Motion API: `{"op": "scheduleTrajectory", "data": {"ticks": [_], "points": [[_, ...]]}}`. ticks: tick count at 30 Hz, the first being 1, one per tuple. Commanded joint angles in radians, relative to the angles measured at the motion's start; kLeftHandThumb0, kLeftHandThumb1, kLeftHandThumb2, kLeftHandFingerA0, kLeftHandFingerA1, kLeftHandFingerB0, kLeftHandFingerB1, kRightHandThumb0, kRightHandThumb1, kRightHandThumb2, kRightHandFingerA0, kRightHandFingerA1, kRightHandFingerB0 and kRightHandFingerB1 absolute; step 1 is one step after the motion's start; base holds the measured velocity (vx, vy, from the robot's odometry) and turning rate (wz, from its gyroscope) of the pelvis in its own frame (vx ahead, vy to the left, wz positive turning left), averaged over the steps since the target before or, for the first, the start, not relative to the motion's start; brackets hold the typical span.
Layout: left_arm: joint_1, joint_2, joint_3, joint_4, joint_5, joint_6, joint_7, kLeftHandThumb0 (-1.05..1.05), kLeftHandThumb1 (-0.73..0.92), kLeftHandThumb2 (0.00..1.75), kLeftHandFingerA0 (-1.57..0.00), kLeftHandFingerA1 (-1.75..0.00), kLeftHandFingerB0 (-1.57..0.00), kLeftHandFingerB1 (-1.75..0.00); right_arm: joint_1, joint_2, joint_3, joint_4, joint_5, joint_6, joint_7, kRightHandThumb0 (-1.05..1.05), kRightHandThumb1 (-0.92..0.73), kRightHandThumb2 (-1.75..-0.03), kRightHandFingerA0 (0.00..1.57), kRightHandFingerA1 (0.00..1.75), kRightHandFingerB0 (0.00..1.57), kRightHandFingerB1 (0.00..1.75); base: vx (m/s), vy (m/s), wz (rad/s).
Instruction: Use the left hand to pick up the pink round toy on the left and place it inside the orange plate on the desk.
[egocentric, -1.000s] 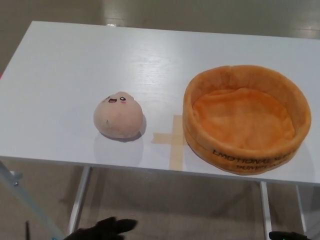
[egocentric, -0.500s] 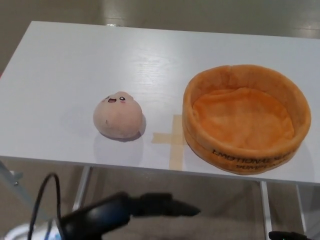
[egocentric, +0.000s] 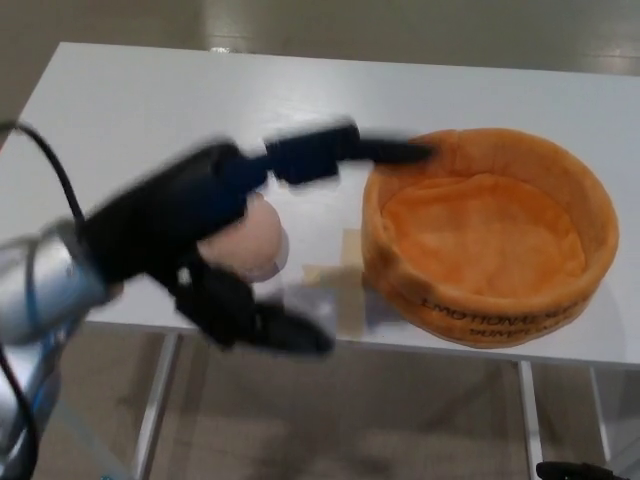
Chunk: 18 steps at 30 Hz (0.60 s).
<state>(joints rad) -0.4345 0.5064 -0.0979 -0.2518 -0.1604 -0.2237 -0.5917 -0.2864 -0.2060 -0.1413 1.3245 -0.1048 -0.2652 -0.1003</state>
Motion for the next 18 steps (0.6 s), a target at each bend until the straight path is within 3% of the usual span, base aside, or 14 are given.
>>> {"op": "scheduleTrajectory", "data": {"ticks": [1,2,3,7,8,11,12,13,14,15,18], "points": [[-0.104,-0.017,0.004,0.225,0.246,-0.115,0.144,-0.26,0.41,0.53,0.0,-0.21,-0.12,-0.26,0.004,0.001,0.003,0.002,-0.001,-0.013,-0.008,-0.33,-0.55,-0.56,0.71,0.62,0.69,0.5,0.0,0.0,0.0],[-0.12,-0.014,0.0,0.261,0.272,-0.129,0.157,-0.26,0.41,0.53,0.0,-0.21,-0.12,-0.26,0.004,0.001,0.003,0.002,0.0,-0.013,-0.008,-0.33,-0.55,-0.56,0.71,0.62,0.69,0.5,0.0,0.0,0.0],[-0.132,-0.008,-0.007,0.28,0.293,-0.118,0.163,-0.3,0.36,0.65,0.0,-0.13,-0.07,-0.3,0.004,0.001,0.001,0.003,0.002,-0.013,-0.004,-0.33,-0.55,-0.57,0.7,0.61,0.68,0.5,0.0,0.0,0.0],[-0.191,0.005,-0.04,0.408,0.389,-0.138,0.221,-0.29,0.35,0.64,0.0,-0.15,-0.07,-0.3,0.004,0.0,0.004,0.003,-0.001,-0.011,-0.007,-0.33,-0.54,-0.56,0.73,0.61,0.68,0.5,0.0,0.0,0.0],[-0.214,0.013,-0.059,0.457,0.439,-0.131,0.251,-0.3,0.25,0.62,0.0,-0.13,-0.05,-0.29,0.004,0.0,0.005,0.003,-0.002,-0.013,-0.009,-0.34,-0.54,-0.56,0.73,0.61,0.68,0.5,0.0,0.0,0.0],[-0.239,0.019,-0.088,0.519,0.498,-0.12,0.29,-0.3,0.25,0.63,0.0,-0.14,-0.05,-0.3,0.006,0.0,0.007,0.002,-0.003,-0.018,-0.006,-0.34,-0.55,-0.57,0.71,0.61,0.67,0.5,0.0,0.0,0.0],[-0.248,0.018,-0.098,0.546,0.512,-0.12,0.305,-0.29,0.35,0.64,0.0,-0.13,-0.07,-0.3,0.006,0.0,0.01,0.002,-0.006,-0.016,-0.009,-0.35,-0.55,-0.57,0.72,0.6,0.68,0.5,0.0,0.0,0.0],[-0.25,0.017,-0.101,0.554,0.516,-0.121,0.31,-0.29,0.35,0.64,0.0,-0.13,-0.07,-0.3,0.006,0.0,0.011,0.002,-0.007,-0.015,-0.01,-0.35,-0.55,-0.57,0.72,0.6,0.68,0.5,0.0,0.0,0.0],[-0.274,0.016,-0.121,0.626,0.537,-0.137,0.337,-0.31,0.24,0.6,0.0,-0.06,-0.06,-0.27,0.005,0.0,0.012,0.002,-0.007,-0.015,-0.013,-0.34,-0.55,-0.57,0.74,0.61,0.69,0.5,0.0,0.0,0.0],[-0.293,0.014,-0.146,0.689,0.571,-0.135,0.372,-0.42,0.29,0.62,0.0,0.0,-0.07,-0.22,0.004,0.0,0.012,0.002,-0.007,-0.015,-0.014,-0.33,-0.55,-0.56,0.75,0.61,0.69,0.5,0.0,0.0,0.0],[-0.335,0.003,-0.194,0.84,0.615,-0.141,0.44,-0.45,0.29,0.62,0.0,0.0,-0.07,-0.24,0.004,0.001,0.007,0.002,0.0,-0.01,-0.009,-0.33,-0.55,-0.57,0.73,0.61,0.68,0.5,0.0,0.0,0.0]]}}
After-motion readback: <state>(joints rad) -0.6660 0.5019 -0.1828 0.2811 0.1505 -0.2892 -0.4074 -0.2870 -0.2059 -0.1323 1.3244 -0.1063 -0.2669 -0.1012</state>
